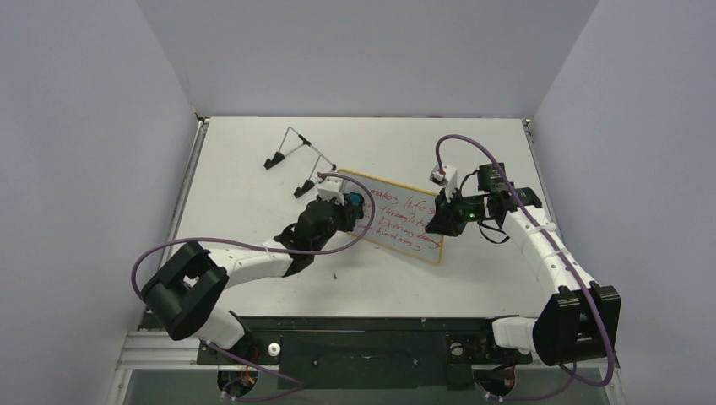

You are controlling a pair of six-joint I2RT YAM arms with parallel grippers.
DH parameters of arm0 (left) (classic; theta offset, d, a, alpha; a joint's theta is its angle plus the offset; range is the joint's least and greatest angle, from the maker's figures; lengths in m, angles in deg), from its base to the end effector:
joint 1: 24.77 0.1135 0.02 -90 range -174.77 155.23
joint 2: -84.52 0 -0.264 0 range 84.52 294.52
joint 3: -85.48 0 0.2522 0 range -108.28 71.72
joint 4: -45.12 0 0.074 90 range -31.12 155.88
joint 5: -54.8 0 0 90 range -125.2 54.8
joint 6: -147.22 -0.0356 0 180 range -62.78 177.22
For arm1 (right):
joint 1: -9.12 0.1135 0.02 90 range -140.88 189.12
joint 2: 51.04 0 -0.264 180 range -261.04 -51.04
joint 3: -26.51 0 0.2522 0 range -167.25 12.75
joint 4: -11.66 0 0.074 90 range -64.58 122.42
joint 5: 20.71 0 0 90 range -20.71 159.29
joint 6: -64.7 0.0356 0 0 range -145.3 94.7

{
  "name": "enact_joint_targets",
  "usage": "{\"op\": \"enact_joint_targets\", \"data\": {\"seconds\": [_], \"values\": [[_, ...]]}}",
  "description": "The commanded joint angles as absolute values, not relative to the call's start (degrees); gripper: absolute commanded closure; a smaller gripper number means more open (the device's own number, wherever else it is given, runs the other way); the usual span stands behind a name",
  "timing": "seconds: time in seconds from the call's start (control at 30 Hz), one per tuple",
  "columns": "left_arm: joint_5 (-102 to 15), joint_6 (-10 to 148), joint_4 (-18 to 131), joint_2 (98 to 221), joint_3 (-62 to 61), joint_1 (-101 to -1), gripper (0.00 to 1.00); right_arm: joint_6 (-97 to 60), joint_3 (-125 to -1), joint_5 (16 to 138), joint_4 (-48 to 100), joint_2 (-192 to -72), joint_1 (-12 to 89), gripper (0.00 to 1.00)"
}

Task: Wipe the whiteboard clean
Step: Erase the center of the board with the whiteboard.

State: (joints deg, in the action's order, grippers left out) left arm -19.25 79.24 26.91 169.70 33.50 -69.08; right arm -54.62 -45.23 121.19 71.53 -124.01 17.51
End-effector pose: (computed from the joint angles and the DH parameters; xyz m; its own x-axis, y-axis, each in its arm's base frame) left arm 0.2311 -0.2119 0.2105 -0.3522 -0.1600 -0.9222 0.3772 0.8775 -0.2963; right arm 0.2345 0.0629 0.2765 -0.5268 -0.3831 -0.7587 -0.8307 0.4213 0.3640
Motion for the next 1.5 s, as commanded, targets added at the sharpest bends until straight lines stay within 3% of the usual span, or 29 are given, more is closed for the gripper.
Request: {"op": "enact_joint_targets", "data": {"seconds": [0.0,0.43,0.93,1.27,1.47], "values": [[-19.8,78.9,25.6,170.7,30.0,-71.1,1.0,-58.6,-45.9,121.7,78.1,-124.4,19.3,1.0],[-22.5,76.8,27.2,166.8,30.2,-63.0,1.0,-58.6,-45.9,121.8,78.2,-124.4,19.3,1.0],[-24.6,75.9,23.9,171.5,27.7,-72.1,1.0,-58.7,-45.9,121.8,78.3,-124.6,19.4,1.0],[-22.7,77.4,25.8,169.1,30.0,-62.7,1.0,-58.9,-46.0,121.9,78.6,-124.3,19.4,1.0],[-24.5,77.4,23.9,168.2,30.6,-63.3,1.0,-59.0,-46.0,121.9,78.6,-124.5,19.4,1.0]]}}
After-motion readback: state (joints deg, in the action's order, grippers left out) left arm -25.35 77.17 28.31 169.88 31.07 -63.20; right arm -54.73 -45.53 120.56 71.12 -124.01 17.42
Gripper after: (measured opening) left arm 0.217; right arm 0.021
